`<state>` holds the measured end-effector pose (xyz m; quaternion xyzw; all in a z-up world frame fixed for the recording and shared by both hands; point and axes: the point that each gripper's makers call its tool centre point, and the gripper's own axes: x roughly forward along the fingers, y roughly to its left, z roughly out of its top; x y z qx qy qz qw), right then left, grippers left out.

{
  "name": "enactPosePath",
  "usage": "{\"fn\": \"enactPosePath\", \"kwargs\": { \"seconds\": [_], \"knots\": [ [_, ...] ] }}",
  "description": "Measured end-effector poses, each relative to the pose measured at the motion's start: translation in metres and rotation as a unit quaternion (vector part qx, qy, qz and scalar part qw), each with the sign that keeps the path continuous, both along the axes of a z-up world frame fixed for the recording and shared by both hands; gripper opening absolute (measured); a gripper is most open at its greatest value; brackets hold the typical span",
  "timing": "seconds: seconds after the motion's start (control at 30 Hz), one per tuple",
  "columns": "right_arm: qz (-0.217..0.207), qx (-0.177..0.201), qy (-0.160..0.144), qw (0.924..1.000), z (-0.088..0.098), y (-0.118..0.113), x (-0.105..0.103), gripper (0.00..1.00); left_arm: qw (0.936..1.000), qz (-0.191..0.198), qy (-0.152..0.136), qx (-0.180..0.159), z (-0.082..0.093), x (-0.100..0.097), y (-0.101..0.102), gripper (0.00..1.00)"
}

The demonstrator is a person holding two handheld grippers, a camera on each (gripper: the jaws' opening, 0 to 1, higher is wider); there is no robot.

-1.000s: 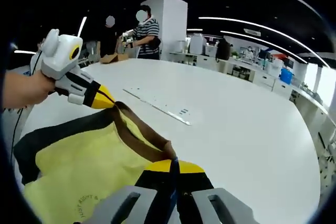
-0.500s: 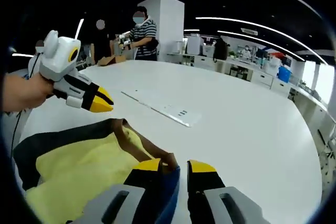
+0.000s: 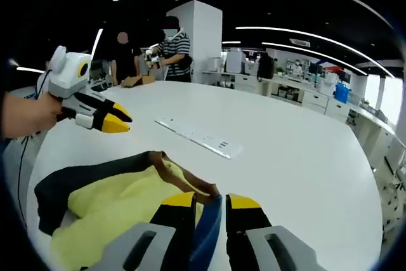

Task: Fold the garment on the visible template until the final outline fits inside the template.

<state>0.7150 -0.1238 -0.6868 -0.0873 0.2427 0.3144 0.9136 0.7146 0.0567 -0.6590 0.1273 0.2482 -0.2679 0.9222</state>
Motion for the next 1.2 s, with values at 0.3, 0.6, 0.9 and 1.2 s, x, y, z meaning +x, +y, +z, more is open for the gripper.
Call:
{"fn": "enactPosePath", "kwargs": {
  "seconds": [0.3,0.6,0.9,1.2],
  "knots": [
    [-0.003,0.009,0.002,1.0000,0.012,-0.007,-0.027,0.13,0.9998,-0.010,-0.012,-0.009,0.020,-0.030,-0.002,0.12],
    [-0.008,0.013,0.000,0.9999,0.021,-0.015,-0.056,0.13,0.9993,-0.018,-0.019,-0.027,0.030,-0.062,-0.003,0.12],
    [-0.010,0.014,0.003,0.9999,0.023,-0.021,-0.083,0.13,0.9992,-0.016,-0.018,-0.032,0.034,-0.091,-0.002,0.12],
    [-0.013,0.009,0.012,0.9998,0.018,-0.030,-0.109,0.13,0.9990,-0.017,-0.012,-0.040,0.034,-0.117,-0.002,0.12]
  ]
}}
